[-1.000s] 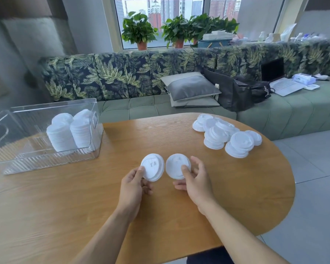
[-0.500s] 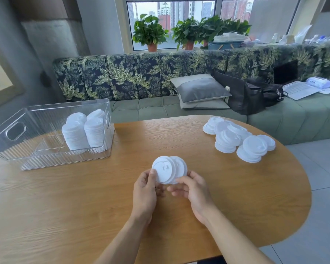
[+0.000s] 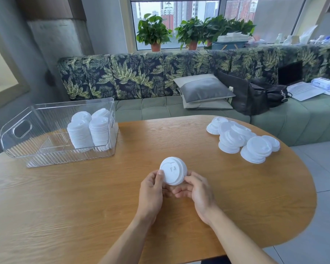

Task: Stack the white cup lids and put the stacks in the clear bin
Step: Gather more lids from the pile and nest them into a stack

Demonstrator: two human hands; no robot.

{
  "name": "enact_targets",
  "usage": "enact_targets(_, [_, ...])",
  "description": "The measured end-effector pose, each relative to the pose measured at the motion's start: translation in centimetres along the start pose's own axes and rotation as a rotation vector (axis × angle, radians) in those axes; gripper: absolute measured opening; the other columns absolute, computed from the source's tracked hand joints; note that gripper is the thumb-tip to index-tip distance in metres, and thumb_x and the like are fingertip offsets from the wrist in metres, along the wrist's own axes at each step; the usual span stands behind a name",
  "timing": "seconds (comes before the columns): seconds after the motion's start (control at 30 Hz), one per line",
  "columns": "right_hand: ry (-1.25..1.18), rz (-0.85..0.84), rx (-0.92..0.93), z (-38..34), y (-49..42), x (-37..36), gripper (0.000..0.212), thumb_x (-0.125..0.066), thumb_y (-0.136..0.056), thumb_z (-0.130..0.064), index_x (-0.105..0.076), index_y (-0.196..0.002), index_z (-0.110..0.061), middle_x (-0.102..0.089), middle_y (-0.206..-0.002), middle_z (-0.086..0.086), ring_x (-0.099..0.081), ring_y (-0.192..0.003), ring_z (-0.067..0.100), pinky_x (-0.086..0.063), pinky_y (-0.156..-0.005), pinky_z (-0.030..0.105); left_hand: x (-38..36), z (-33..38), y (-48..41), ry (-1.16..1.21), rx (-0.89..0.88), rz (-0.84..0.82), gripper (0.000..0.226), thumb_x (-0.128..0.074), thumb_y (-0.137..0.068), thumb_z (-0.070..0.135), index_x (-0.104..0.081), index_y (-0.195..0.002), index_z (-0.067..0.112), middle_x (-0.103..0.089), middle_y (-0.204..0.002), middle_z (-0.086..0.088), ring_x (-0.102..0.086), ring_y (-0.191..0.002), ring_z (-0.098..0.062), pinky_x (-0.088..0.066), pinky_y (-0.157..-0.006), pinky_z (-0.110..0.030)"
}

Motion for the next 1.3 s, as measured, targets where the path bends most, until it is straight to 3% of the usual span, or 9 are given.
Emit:
enact_targets(0.23, [0.009,-0.004,0.027,-0.4,0.5,-0.3,0.036,-0.042,-0.108,-0.015,-0.076,-0.107,-0.004,-0.076,-0.092,0.025,-0.07,-0.069,0.027,-0.057,-0.06,0.031,0.0,0.0,0.1,0.007,-0.025,0.001,0.022,-0.05,-0.11,0.028,-0.066,-0.119,0.016,-0.077,-0.079,-0.012,-0.07,-0.066,-0.021,-0.059,-0.062,-0.032])
enact_targets(0.33, [0.036,0.038,0.062,-0.6,0.6,-0.2,0.025,-0.06,-0.104,-0.031,-0.08,-0.105,-0.016,-0.078,-0.087,0.017,-0.071,-0.068,0.025,-0.058,-0.062,0.031,0.0,0.0,0.1,0.006,-0.025,0.003,0.019,-0.053,-0.109,0.028,-0.063,-0.123,0.019,-0.078,-0.088,-0.013,-0.073,-0.073,-0.025,-0.06,-0.065,-0.031])
enact_targets(0.43, [0.073,0.117,0.092,-0.5,0.7,0.1,0.023,-0.078,-0.092,-0.027,-0.073,-0.111,-0.014,-0.078,-0.078,0.013,-0.072,-0.065,0.021,-0.057,-0.06,0.027,0.0,0.2,0.2,-0.014,-0.034,-0.028,0.023,-0.061,-0.105,0.031,-0.059,-0.127,0.027,-0.079,-0.096,-0.007,-0.077,-0.084,-0.025,-0.062,-0.071,-0.031])
enact_targets(0.6, [0.059,0.137,0.107,-0.6,0.7,0.4,0.017,-0.076,-0.094,-0.023,-0.072,-0.108,-0.014,-0.079,-0.078,0.013,-0.072,-0.064,0.02,-0.058,-0.059,0.025,-0.5,0.3,0.4,-0.049,-0.032,-0.095,0.03,-0.064,-0.103,0.031,-0.056,-0.132,0.034,-0.079,-0.098,-0.01,-0.078,-0.085,-0.029,-0.063,-0.079,-0.035])
enact_targets(0.73, [0.031,0.139,0.118,-0.4,0.4,0.6,0.011,-0.073,-0.096,-0.025,-0.076,-0.106,-0.02,-0.078,-0.08,0.014,-0.071,-0.065,0.022,-0.057,-0.06,0.029,-0.4,0.3,0.2,0.004,0.005,-0.067,0.023,-0.058,-0.105,0.034,-0.057,-0.124,0.022,-0.078,-0.085,-0.017,-0.077,-0.075,-0.03,-0.061,-0.069,-0.031])
enact_targets(0.87, [0.054,0.125,0.118,-0.2,0.3,0.6,0.014,-0.074,-0.088,-0.04,-0.08,-0.098,-0.032,-0.074,-0.07,0.013,-0.067,-0.061,0.021,-0.053,-0.056,0.027,0.3,0.1,0.1,-0.025,0.011,0.006,0.034,-0.054,-0.107,0.041,-0.059,-0.115,0.009,-0.074,-0.07,-0.016,-0.069,-0.061,-0.024,-0.056,-0.058,-0.03])
enact_targets(1.07, [0.084,0.156,0.118,0.5,-0.2,1.2,0.033,-0.067,-0.085,-0.059,-0.081,-0.101,-0.032,-0.063,-0.057,0.008,-0.06,-0.055,0.018,-0.047,-0.051,0.026,0.4,0.2,0.3,-0.03,0.018,0.017,0.037,-0.057,-0.105,0.041,-0.061,-0.111,0.004,-0.071,-0.065,-0.014,-0.066,-0.057,-0.021,-0.054,-0.054,-0.029])
enact_targets(1.3, [0.103,0.211,0.134,0.5,0.2,1.3,0.04,-0.071,-0.08,-0.059,-0.079,-0.108,-0.032,-0.066,-0.058,0.01,-0.058,-0.052,0.02,-0.046,-0.049,0.027,0.2,0.3,0.5,-0.061,0.002,0.004,0.036,-0.056,-0.105,0.044,-0.064,-0.113,0.01,-0.073,-0.068,-0.016,-0.067,-0.058,-0.022,-0.055,-0.056,-0.029])
Point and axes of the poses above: each hand's wrist, its own y-axis away from the middle knuckle, its own x-axis out of the back of the hand, z = x × y, the point moved 7 cm from there along -y, towards the middle knuckle
